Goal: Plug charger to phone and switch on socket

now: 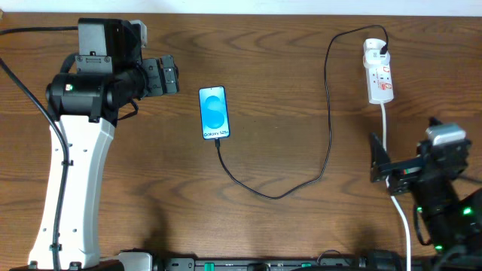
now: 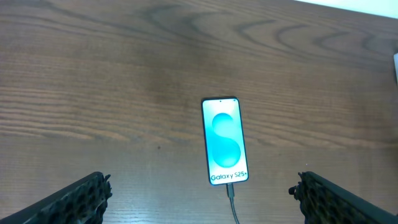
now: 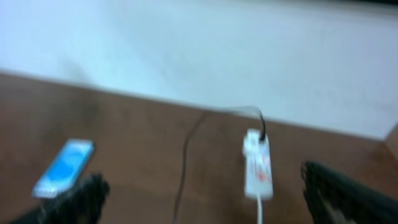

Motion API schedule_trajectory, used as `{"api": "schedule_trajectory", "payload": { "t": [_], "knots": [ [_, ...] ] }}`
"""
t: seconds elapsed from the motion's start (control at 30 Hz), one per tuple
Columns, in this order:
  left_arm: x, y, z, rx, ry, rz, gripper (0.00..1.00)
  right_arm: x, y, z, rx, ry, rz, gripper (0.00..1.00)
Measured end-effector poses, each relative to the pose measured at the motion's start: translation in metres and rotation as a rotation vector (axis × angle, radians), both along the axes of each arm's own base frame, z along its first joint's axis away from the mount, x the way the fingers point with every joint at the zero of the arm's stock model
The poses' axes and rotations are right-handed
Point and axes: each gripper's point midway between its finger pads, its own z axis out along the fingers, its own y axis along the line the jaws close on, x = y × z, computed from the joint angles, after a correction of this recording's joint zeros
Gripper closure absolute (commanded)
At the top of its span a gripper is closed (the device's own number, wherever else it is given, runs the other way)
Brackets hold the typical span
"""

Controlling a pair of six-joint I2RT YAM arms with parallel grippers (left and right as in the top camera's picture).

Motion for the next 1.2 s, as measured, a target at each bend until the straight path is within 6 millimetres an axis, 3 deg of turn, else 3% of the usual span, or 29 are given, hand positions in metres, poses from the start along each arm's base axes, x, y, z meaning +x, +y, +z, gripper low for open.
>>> {"api": "schedule_trajectory", "payload": {
  "t": [0.23, 0.63, 0.87, 1.07, 1.2],
  "knots": [
    [0.000, 0.000, 0.000, 0.000, 0.000, 0.000, 0.02, 0.002, -0.002, -0.063, -0.008, -0.082, -0.014, 0.01],
    [0.000, 0.000, 0.000, 0.000, 0.000, 0.000, 0.02, 0.009, 0.001, -0.128, -0.015, -0.249, -0.006, 0.01],
    [0.000, 0.000, 0.000, 0.000, 0.000, 0.000, 0.02, 0.014, 0.005, -0.171, -0.012, -0.226, 0.010, 0.01],
    [0.000, 0.000, 0.000, 0.000, 0.000, 0.000, 0.02, 0.014, 0.004, -0.195, -0.013, -0.133, 0.002, 0.01],
    [0.000, 0.000, 0.000, 0.000, 0.000, 0.000, 0.02, 0.014, 0.003, -0.195, -0.014, -0.133, -0.005, 0.01]
  ]
}}
